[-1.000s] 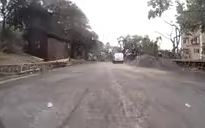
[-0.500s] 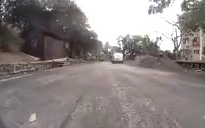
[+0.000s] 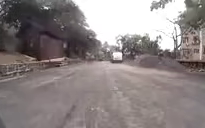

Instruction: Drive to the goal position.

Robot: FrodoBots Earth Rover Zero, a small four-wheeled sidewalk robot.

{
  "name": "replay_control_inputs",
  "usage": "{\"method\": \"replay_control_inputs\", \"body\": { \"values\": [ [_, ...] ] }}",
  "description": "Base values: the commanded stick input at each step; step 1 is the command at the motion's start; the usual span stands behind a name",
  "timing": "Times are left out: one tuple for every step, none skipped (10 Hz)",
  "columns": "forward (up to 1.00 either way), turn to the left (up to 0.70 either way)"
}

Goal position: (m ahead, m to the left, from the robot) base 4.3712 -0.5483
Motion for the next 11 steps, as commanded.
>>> {"method": "replay_control_inputs", "body": {
  "values": [
    [0.70,0.00],
    [0.70,0.00],
    [0.70,0.00],
    [0.70,0.00],
    [0.70,0.00],
    [0.70,0.00],
    [0.70,0.00],
    [0.70,0.00],
    [0.70,0.00],
    [0.70,0.00],
    [0.70,0.00]
  ]
}}
